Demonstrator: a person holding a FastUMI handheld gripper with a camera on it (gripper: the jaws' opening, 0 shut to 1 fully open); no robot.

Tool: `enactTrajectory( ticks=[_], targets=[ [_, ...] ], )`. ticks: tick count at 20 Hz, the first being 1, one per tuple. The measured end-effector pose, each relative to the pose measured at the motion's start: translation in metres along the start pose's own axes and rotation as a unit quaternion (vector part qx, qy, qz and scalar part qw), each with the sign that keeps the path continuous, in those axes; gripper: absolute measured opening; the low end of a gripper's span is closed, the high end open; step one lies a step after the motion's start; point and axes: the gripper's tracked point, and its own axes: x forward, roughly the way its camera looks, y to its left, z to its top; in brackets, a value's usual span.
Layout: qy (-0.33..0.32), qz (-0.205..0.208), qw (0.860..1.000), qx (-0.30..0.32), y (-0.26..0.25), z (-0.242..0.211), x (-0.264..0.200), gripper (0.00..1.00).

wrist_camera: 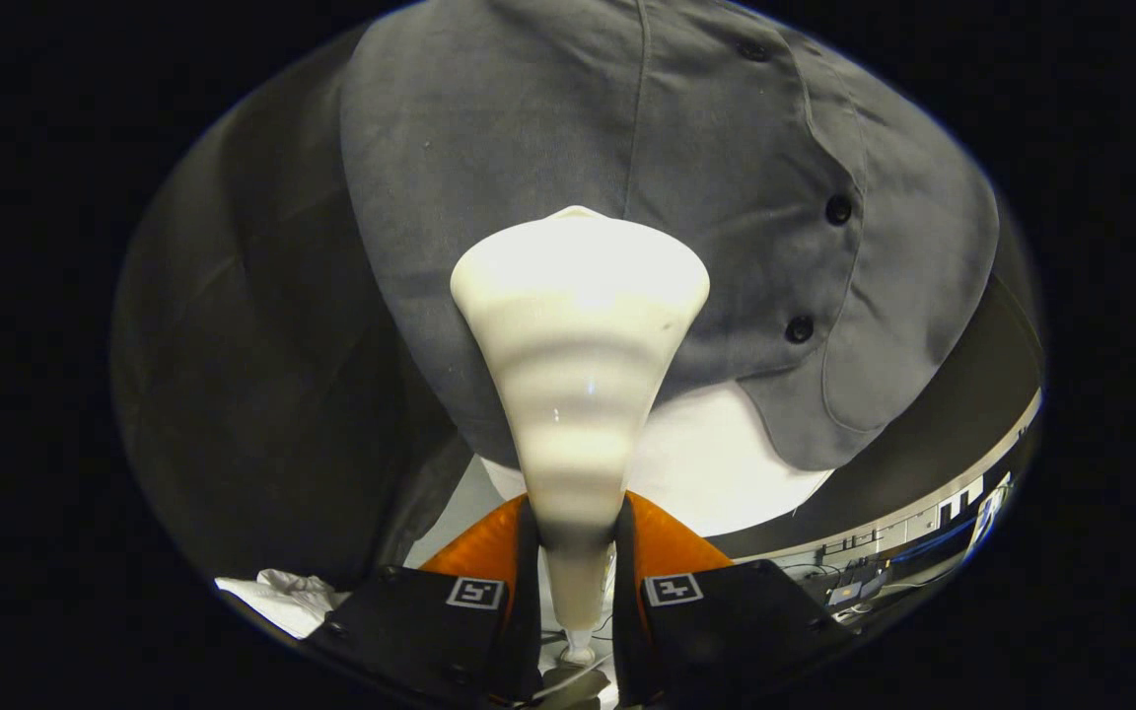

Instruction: Iron the clothes twice with a garment steamer, once on the left side and once on the right side.

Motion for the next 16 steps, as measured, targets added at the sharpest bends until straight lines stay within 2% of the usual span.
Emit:
enactTrajectory(
  ticks=[10, 16],
  targets=[
    [0.031, 0.01, 0.999, 0.001, -0.001, -0.036, 0.004, 0.38],
    [0.002, 0.015, 1.0, 0.007, -0.013, -0.008, -0.04, 0.38]
  ],
)
